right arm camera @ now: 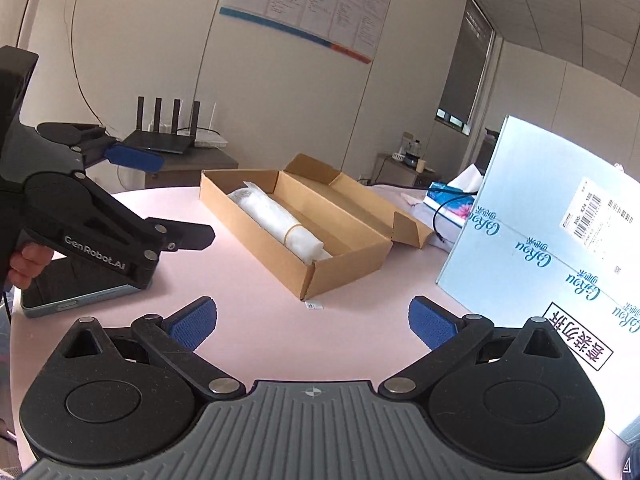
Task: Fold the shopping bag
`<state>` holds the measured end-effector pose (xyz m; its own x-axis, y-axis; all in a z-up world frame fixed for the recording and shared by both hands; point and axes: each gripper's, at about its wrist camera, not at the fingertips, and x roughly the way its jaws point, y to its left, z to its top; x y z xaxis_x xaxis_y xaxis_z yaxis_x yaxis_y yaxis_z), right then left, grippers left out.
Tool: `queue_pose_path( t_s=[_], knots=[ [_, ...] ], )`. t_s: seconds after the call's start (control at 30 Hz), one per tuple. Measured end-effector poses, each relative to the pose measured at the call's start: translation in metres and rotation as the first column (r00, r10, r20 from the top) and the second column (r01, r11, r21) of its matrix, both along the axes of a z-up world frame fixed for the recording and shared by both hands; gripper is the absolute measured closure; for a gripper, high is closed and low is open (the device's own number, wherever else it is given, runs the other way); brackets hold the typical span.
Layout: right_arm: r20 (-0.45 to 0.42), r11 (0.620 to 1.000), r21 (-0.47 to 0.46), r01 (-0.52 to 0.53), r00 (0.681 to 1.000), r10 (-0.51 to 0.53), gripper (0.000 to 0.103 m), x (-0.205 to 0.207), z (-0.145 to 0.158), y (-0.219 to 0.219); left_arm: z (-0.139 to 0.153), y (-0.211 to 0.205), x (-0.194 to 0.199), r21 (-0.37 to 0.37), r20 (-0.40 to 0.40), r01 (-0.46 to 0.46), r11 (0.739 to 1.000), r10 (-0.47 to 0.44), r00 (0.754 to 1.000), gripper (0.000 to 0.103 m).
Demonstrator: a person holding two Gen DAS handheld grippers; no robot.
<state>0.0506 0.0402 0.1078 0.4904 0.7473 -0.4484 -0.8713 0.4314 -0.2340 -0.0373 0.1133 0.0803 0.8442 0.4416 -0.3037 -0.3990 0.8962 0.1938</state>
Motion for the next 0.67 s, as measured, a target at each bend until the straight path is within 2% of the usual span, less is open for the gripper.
queue_pose_path(
  t_s=[0.3, 0.5, 0.67],
  knots=[
    [-0.007, 0.998, 0.058, -0.005, 1.0, 0.005, 0.0, -0.006, 0.002, -0.01, -0.004, -0.009, 0.002, 0.047, -0.029, -0.017, 0.999, 0.019, 0.999, 0.0],
    [-0.016, 0.997, 0.069, -0.016, 1.0, 0.017, 0.0, -0.008, 0.003, -0.01, -0.007, -0.012, 0.0, 0.049, -0.032, -0.013, 0.999, 0.014, 0.999, 0.0],
    [-0.034, 0.997, 0.077, -0.023, 0.999, 0.026, 0.0, -0.009, 0.0, -0.012, -0.013, -0.021, -0.003, 0.084, -0.037, 0.053, 0.995, -0.05, 0.998, 0.0]
  ],
)
